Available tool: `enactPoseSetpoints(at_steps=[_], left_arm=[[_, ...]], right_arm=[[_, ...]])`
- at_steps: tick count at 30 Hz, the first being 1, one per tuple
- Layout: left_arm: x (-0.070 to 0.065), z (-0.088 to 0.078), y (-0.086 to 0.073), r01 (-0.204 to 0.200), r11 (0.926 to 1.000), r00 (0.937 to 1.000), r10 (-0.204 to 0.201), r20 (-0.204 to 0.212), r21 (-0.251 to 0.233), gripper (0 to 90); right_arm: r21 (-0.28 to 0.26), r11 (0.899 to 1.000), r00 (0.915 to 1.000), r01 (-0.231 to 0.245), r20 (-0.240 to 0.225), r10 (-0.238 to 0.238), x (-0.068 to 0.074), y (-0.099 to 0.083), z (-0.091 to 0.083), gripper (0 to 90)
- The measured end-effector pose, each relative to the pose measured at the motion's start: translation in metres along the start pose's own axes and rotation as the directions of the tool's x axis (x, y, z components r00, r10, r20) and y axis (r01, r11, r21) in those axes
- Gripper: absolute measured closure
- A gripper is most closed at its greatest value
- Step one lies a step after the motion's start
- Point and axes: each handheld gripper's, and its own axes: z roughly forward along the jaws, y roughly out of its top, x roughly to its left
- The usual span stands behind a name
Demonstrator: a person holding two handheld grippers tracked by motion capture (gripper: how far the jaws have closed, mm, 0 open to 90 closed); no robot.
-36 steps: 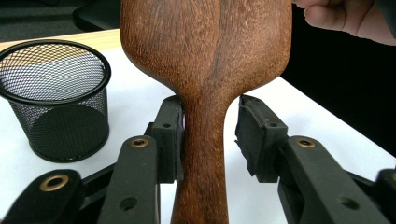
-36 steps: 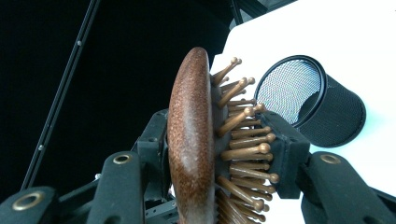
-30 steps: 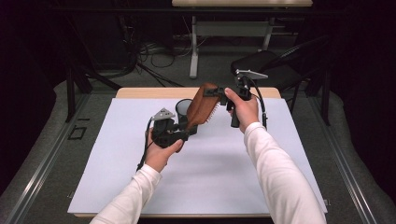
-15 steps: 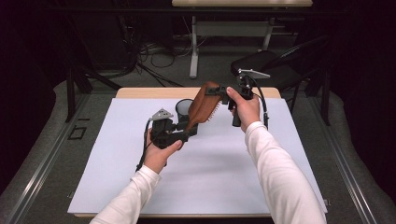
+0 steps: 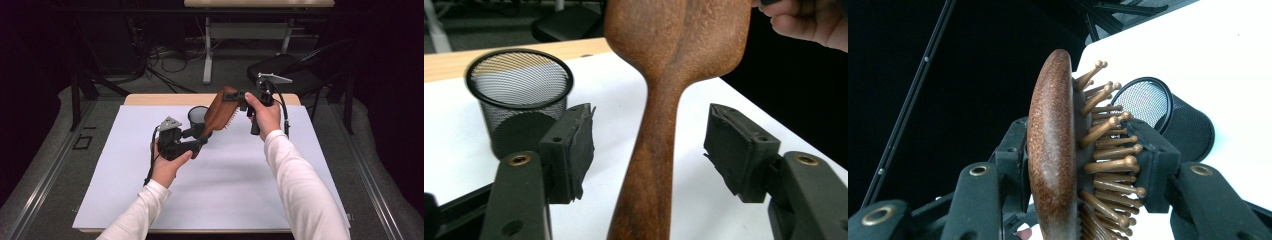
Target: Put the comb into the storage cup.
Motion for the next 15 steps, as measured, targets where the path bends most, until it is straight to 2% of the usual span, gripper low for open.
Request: enactPoseSetpoints(at_steps=[5, 7, 11, 15], left_arm=[[0.0023, -0.0046, 0.0010, -0.004, 0.9999, 0.9997, 0.003, -0.025, -0.017, 32.9], [0.0033, -0.0058, 0.0007, -0.030, 0.9987, 0.9992, 0.029, -0.029, -0.040, 32.2], [0.0029, -0.0082, 0.0002, -0.054, 0.9969, 0.9977, 0.052, -0.043, -0.056, 32.1], [0.0021, -0.0098, 0.0001, -0.103, 0.9921, 0.9933, 0.099, -0.059, -0.071, 32.1]], right_arm=[[-0.014, 1.000, 1.0000, -0.002, -0.001, 0.002, 0.0003, 0.0011, -0.0024, 49.2], [-0.019, 1.000, 1.0000, -0.006, 0.005, 0.006, 0.0007, 0.0015, -0.0034, 49.1], [-0.027, 1.000, 0.9999, 0.002, 0.015, -0.002, 0.0001, 0.0022, -0.0053, 49.2], [-0.039, 0.999, 0.9999, -0.002, 0.014, 0.002, -0.0002, 0.0034, -0.0080, 49.2]])
